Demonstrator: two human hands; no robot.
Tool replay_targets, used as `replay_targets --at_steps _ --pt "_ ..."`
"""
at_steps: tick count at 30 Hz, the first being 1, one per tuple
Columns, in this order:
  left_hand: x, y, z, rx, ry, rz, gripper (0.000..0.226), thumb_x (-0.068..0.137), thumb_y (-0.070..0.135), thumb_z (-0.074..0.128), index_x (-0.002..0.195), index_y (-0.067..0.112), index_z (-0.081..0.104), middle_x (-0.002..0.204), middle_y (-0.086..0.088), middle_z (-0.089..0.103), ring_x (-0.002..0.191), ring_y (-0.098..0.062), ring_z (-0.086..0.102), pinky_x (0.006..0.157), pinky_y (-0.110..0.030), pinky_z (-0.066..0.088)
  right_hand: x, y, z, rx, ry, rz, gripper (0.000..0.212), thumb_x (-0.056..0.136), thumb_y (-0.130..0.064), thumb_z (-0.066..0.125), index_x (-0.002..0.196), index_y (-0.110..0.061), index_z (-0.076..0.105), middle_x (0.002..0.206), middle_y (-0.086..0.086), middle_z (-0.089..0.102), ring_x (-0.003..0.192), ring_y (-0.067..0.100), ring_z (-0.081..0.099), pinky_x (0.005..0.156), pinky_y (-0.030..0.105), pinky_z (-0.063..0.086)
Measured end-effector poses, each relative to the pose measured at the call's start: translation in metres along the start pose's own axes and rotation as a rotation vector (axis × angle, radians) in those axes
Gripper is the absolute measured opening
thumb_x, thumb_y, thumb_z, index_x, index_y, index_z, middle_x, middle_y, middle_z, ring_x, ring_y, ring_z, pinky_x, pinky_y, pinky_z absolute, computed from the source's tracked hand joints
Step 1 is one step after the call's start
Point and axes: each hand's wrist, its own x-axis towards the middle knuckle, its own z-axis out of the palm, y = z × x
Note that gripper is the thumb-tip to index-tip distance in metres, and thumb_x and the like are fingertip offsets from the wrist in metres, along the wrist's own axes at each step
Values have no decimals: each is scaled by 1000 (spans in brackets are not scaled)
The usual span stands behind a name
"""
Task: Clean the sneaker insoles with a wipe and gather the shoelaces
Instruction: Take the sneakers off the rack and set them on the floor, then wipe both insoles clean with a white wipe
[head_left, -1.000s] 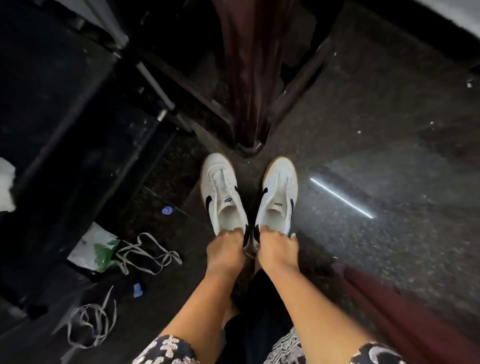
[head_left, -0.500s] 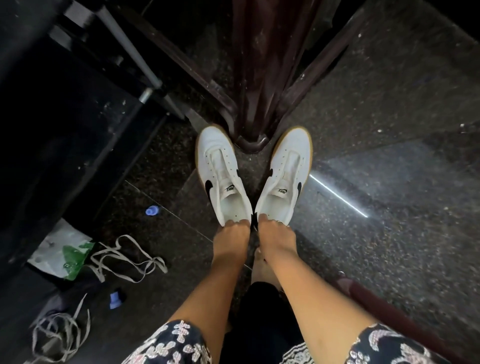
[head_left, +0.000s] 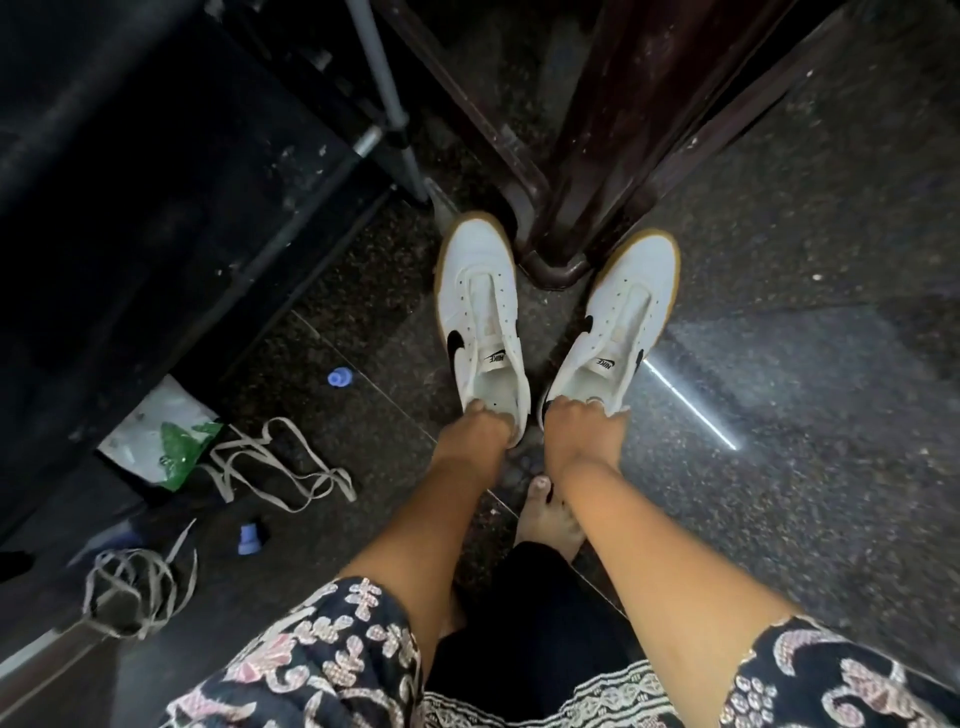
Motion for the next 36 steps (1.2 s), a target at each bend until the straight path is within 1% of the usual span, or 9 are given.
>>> replay_targets --at_steps 4,7,10,16,18,22,30,34,36 --pt "-34 -14 -14 -120 207 38 43 87 4 49 129 14 47 126 -7 48 126 -21 38 91 -41 48 -19 -20 -32 -12 191 -123 39 86 -12 53 124 -14 42 123 6 56 120 27 46 102 51 33" --pt "-67 -40 -26 -244 357 -25 43 85 6 48 128 15 49 129 -6 49 129 -22 36 98 -42 44 -39 -45 -55 47 297 -249 43 85 -13 51 127 -16 40 123 6 57 120 28 47 103 49 32" --pt "-103 -76 -37 -330 454 -142 50 83 4 45 133 11 49 135 -12 50 130 -30 38 108 -39 34 -62 -69 -76 48 300 -342 46 86 -16 52 130 -17 39 125 6 57 121 28 46 101 45 35" --pt "-192 -125 -44 -545 569 -354 50 84 11 57 134 8 50 134 -17 51 127 -34 40 108 -34 30 -123 -109 -113 6 256 -461 50 90 -14 47 137 -18 33 132 7 51 125 28 42 101 41 34" --pt "-220 -129 -39 -598 595 -416 51 85 12 59 134 10 49 133 -13 53 126 -30 41 104 -30 28 -144 -120 -120 11 324 -526 50 84 -11 53 132 -16 42 119 9 59 114 31 51 94 40 39" --pt "-280 -128 -32 -708 664 -481 42 86 15 61 128 14 53 132 -9 52 124 -27 41 102 -31 32 -191 -139 -138 46 469 -642 44 58 -11 72 102 -13 66 79 8 68 74 31 65 70 36 52" --pt "-408 -108 -74 -863 902 -492 39 89 21 60 128 19 52 128 7 52 126 -14 40 106 -25 29 -310 -165 -208 216 736 -851 24 80 -15 58 103 -19 61 79 -6 64 78 18 62 73 35 49" --pt "-468 -106 -115 -989 1036 -462 30 91 24 58 120 31 55 119 16 53 117 -3 44 91 -8 34 -370 -190 -256 347 857 -895 19 83 -16 54 100 -18 62 76 -6 64 73 18 62 71 36 49" --pt "-493 -110 -132 -1053 1114 -454 25 90 23 59 113 33 58 111 17 57 110 -3 51 90 -12 39 -393 -203 -275 426 813 -867 21 87 -20 53 107 -20 60 85 -6 66 82 18 61 76 37 48"
